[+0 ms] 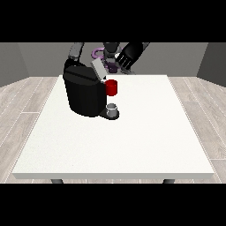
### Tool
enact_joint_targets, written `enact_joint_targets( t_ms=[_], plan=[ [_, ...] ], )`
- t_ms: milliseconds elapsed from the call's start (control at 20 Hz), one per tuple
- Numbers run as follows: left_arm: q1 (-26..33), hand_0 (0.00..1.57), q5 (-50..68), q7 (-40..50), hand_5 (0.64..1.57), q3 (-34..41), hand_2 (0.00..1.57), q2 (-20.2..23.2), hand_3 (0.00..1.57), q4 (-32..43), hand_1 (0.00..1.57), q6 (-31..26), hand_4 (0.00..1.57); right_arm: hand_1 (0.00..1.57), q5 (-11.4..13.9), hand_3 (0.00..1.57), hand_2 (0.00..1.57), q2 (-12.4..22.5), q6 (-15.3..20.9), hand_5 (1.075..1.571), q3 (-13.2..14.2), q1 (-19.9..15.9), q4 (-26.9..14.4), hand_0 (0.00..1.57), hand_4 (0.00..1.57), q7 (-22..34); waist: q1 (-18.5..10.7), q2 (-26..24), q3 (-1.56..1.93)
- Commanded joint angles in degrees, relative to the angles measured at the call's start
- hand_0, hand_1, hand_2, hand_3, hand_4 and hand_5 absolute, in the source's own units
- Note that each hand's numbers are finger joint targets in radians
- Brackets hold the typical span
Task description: Insert the coffee pod into the coffee machine and close the lid
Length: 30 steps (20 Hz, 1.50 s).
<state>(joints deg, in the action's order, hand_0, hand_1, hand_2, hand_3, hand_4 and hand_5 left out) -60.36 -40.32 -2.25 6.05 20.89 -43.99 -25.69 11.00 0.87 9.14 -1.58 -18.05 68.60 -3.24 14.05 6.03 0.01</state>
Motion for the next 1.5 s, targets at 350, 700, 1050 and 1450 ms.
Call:
enact_joint_targets(
  t_ms=[350,700,1050,1450],
  plan=[
    [-8.6,1.24,-1.0,1.0,1.571,1.8,1.29,3.8,1.25,3.2,1.24,0.0,0.48,0.0,0.9,0.0,0.0,1.1,1.2,1.571,0.3,-5.4,5.1,0.0,0.0,3.2,3.7,6.4,0.0],
    [-10.1,1.19,-2.1,-0.3,1.571,1.6,1.27,5.3,1.23,4.4,1.19,0.7,0.47,0.0,-2.0,0.0,0.0,3.2,-1.1,1.571,3.2,-7.1,6.0,0.0,0.0,3.6,4.4,9.8,0.02],
    [-9.4,1.24,-2.3,-1.1,1.571,0.6,1.29,2.1,1.22,5.5,1.24,1.2,0.43,0.0,-0.5,0.0,0.0,3.7,1.0,1.571,4.0,-8.2,5.2,0.0,0.0,6.7,2.8,9.5,0.0],
    [-10.6,1.2,-2.4,-2.1,1.571,0.8,1.25,2.1,1.2,6.0,1.2,1.3,0.42,0.0,-0.3,0.0,0.0,2.5,2.9,1.571,4.3,-8.3,4.3,0.0,0.03,4.2,1.9,10.8,0.0]
  ],
)
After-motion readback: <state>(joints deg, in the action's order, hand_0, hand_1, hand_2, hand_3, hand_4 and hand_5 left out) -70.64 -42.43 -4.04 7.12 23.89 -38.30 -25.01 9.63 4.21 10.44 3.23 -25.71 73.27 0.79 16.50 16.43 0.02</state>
